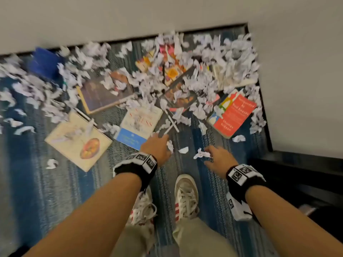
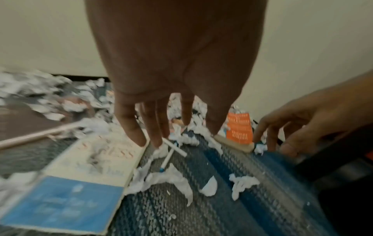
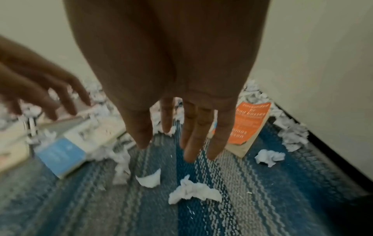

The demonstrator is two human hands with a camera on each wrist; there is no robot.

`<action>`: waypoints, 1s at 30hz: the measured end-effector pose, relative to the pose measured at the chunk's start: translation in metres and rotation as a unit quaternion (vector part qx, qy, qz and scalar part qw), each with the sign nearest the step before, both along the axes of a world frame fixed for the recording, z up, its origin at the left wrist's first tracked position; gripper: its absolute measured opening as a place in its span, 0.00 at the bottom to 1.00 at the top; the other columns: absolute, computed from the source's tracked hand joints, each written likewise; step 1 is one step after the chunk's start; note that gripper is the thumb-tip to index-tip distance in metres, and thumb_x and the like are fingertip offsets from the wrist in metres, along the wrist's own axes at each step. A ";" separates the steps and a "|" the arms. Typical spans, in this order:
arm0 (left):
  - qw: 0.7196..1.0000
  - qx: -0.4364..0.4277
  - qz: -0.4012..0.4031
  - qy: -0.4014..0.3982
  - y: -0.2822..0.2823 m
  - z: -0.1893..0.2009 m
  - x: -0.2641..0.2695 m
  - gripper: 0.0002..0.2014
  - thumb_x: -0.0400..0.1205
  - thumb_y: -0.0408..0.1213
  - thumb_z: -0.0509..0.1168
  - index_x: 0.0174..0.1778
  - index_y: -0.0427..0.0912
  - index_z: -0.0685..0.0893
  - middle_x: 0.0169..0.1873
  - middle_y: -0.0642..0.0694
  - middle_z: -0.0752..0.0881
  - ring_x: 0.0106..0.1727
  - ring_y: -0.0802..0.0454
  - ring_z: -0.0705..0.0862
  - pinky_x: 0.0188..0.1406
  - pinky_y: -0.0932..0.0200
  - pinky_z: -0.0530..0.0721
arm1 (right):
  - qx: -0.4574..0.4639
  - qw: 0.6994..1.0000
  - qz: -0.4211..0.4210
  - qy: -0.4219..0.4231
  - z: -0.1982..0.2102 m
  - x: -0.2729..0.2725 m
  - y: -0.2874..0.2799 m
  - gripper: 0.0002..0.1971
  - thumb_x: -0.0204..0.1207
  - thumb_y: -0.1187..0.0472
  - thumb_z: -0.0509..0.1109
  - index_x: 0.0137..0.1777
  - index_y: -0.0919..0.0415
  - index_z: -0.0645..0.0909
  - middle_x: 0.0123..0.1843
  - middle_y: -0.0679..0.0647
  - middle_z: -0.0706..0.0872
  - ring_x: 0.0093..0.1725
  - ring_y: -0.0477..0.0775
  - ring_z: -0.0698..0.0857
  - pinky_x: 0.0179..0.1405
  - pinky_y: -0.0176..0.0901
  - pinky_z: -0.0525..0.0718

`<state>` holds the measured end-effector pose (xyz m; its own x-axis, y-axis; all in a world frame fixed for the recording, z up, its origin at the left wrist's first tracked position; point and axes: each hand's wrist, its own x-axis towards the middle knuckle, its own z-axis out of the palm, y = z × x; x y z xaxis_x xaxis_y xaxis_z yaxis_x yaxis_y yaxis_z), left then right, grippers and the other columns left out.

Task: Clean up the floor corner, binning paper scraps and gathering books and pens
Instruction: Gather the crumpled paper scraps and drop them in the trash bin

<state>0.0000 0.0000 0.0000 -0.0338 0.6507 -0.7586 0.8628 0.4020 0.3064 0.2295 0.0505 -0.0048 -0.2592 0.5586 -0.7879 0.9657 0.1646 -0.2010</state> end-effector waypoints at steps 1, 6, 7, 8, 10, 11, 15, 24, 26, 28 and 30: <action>1.000 0.010 -0.001 0.028 0.002 -0.027 0.007 0.31 0.80 0.58 0.63 0.75 0.46 0.65 0.70 0.37 0.70 0.67 0.35 0.75 0.60 0.40 0.80 | 0.004 1.000 0.008 -0.020 -0.027 0.000 -0.001 0.23 0.76 0.49 0.69 0.69 0.54 0.72 0.64 0.60 0.80 0.61 0.63 0.81 0.58 0.53 0.80; 0.987 0.041 0.078 0.135 -0.010 -0.134 0.039 0.59 0.65 0.81 0.55 0.84 0.44 0.50 0.79 0.31 0.59 0.77 0.32 0.64 0.67 0.36 0.74 | 0.046 0.989 -0.048 -0.131 -0.133 0.010 -0.006 0.44 0.69 0.28 0.65 0.74 0.61 0.62 0.72 0.66 0.72 0.64 0.69 0.80 0.55 0.58 0.81; 0.984 0.055 0.088 0.145 -0.014 -0.153 0.043 0.60 0.64 0.82 0.53 0.84 0.44 0.50 0.79 0.31 0.58 0.78 0.31 0.63 0.68 0.36 0.73 | 0.062 0.988 -0.047 -0.137 -0.149 0.014 -0.010 0.47 0.69 0.27 0.64 0.76 0.61 0.59 0.75 0.66 0.68 0.63 0.69 0.80 0.54 0.57 0.81; 0.980 0.079 0.089 0.159 -0.014 -0.168 0.046 0.61 0.63 0.84 0.51 0.84 0.44 0.51 0.79 0.31 0.58 0.78 0.31 0.63 0.68 0.36 0.73 | 0.080 0.987 -0.036 -0.132 -0.161 0.015 -0.012 0.46 0.69 0.27 0.63 0.76 0.60 0.58 0.75 0.66 0.66 0.61 0.69 0.82 0.51 0.56 0.81; 0.972 0.121 0.063 0.193 -0.016 -0.186 0.053 0.61 0.61 0.85 0.47 0.81 0.41 0.57 0.75 0.32 0.64 0.74 0.32 0.66 0.65 0.38 0.76 | 0.119 0.987 -0.009 -0.105 -0.179 0.015 -0.017 0.40 0.72 0.30 0.63 0.72 0.60 0.61 0.72 0.66 0.67 0.55 0.69 0.84 0.42 0.51 0.79; 0.966 0.143 0.043 0.209 -0.017 -0.192 0.058 0.61 0.61 0.86 0.47 0.78 0.39 0.61 0.72 0.33 0.67 0.70 0.34 0.69 0.62 0.40 0.77 | 0.138 0.987 -0.002 -0.082 -0.183 0.016 -0.017 0.36 0.74 0.33 0.64 0.69 0.61 0.63 0.68 0.65 0.69 0.53 0.68 0.84 0.41 0.51 0.78; 0.955 0.202 0.013 0.217 -0.014 -0.206 0.067 0.44 0.69 0.77 0.54 0.64 0.40 0.69 0.63 0.38 0.70 0.62 0.39 0.72 0.55 0.44 0.78 | 0.156 0.987 0.013 0.025 -0.188 0.025 -0.005 0.18 0.80 0.49 0.66 0.60 0.63 0.71 0.60 0.61 0.76 0.55 0.66 0.80 0.48 0.50 0.75; 0.964 0.256 0.025 0.060 -0.004 -0.207 0.050 0.14 0.86 0.44 0.56 0.61 0.38 0.72 0.59 0.39 0.74 0.56 0.38 0.79 0.51 0.45 0.79 | 0.336 0.932 -0.044 0.125 -0.181 0.013 0.038 0.17 0.82 0.56 0.59 0.66 0.64 0.71 0.56 0.62 0.82 0.52 0.64 0.82 0.49 0.51 0.80; 0.936 0.329 0.022 0.119 0.002 -0.204 0.043 0.14 0.83 0.44 0.56 0.53 0.37 0.77 0.50 0.39 0.79 0.48 0.38 0.80 0.43 0.46 0.77 | 0.336 0.939 -0.039 0.063 -0.185 0.004 0.048 0.23 0.83 0.44 0.55 0.65 0.63 0.69 0.53 0.62 0.82 0.49 0.63 0.82 0.43 0.50 0.79; 0.906 0.377 0.040 0.190 0.009 -0.204 0.034 0.16 0.80 0.49 0.55 0.44 0.39 0.79 0.41 0.40 0.80 0.42 0.39 0.79 0.37 0.49 0.75 | 0.330 0.944 0.002 0.014 -0.190 -0.002 0.055 0.24 0.84 0.42 0.53 0.65 0.63 0.69 0.54 0.63 0.82 0.48 0.64 0.83 0.39 0.49 0.76; 0.893 0.385 0.062 0.226 0.019 -0.199 0.023 0.19 0.81 0.52 0.54 0.40 0.40 0.79 0.42 0.40 0.79 0.43 0.39 0.78 0.38 0.48 0.75 | 0.325 0.944 0.056 0.002 -0.195 -0.006 0.060 0.18 0.86 0.48 0.53 0.63 0.63 0.70 0.56 0.63 0.82 0.49 0.64 0.83 0.36 0.49 0.74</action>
<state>0.0234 0.0188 -0.1985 -0.3310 0.9434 0.0217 0.9318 0.3231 0.1653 0.2234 0.1107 -0.1993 -0.3477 0.8925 -0.2872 0.9343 0.3556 -0.0260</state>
